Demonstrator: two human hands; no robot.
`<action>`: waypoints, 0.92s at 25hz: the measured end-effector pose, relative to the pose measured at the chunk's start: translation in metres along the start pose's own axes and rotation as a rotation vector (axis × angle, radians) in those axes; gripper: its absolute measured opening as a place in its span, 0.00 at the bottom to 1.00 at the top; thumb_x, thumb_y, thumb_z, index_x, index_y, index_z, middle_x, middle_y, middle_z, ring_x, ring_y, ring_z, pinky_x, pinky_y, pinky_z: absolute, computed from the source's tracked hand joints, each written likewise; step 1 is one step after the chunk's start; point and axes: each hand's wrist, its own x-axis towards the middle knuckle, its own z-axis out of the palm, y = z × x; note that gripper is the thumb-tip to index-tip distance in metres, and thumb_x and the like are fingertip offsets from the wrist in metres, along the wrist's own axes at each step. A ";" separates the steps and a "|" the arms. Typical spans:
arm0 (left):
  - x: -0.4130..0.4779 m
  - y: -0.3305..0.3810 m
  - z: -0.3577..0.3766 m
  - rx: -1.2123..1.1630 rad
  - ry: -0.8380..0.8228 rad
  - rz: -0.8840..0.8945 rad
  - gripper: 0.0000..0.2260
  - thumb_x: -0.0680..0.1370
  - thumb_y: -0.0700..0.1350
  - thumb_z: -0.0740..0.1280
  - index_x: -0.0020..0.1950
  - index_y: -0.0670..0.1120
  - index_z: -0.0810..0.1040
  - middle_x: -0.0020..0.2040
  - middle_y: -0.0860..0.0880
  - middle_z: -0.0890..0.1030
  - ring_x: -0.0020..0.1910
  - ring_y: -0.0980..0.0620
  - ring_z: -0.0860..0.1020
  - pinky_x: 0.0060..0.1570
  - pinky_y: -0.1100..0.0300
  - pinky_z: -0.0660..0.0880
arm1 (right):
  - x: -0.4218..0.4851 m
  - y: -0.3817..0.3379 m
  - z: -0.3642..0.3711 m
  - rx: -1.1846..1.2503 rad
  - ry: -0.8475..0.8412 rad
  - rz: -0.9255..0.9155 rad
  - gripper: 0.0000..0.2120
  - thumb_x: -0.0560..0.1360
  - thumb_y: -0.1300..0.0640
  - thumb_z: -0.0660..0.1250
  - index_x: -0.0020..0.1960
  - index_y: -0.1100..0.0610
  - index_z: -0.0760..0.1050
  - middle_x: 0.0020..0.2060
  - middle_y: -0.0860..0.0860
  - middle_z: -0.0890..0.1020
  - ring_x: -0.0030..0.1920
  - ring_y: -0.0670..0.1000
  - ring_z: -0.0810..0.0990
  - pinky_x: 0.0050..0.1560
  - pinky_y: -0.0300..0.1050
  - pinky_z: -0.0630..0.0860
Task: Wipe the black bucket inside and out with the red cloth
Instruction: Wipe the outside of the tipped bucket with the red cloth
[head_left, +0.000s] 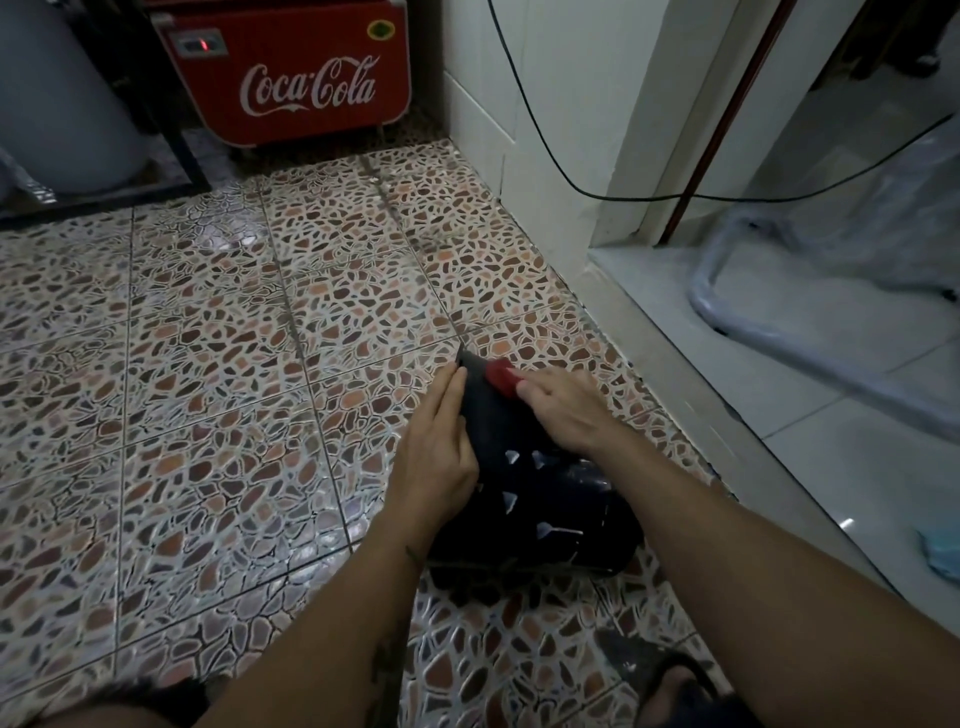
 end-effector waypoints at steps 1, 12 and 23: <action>0.000 0.003 0.001 -0.018 -0.002 -0.012 0.24 0.82 0.41 0.55 0.79 0.48 0.60 0.79 0.52 0.59 0.77 0.56 0.58 0.74 0.57 0.57 | 0.001 0.013 -0.003 -0.020 0.009 0.062 0.24 0.78 0.38 0.44 0.58 0.42 0.76 0.55 0.50 0.79 0.58 0.56 0.70 0.63 0.59 0.64; 0.041 0.032 0.012 -0.271 0.029 -0.375 0.22 0.81 0.40 0.57 0.76 0.50 0.67 0.74 0.49 0.70 0.72 0.49 0.67 0.72 0.49 0.63 | -0.052 -0.002 0.024 0.085 0.096 -0.138 0.29 0.78 0.43 0.48 0.79 0.43 0.61 0.80 0.49 0.60 0.80 0.52 0.53 0.78 0.59 0.47; -0.026 0.020 0.004 -0.081 0.005 -0.084 0.29 0.80 0.46 0.59 0.80 0.53 0.53 0.80 0.54 0.57 0.77 0.59 0.54 0.74 0.57 0.55 | -0.045 0.077 0.011 -0.025 0.171 0.318 0.26 0.83 0.44 0.44 0.80 0.45 0.55 0.82 0.49 0.54 0.81 0.55 0.46 0.78 0.62 0.42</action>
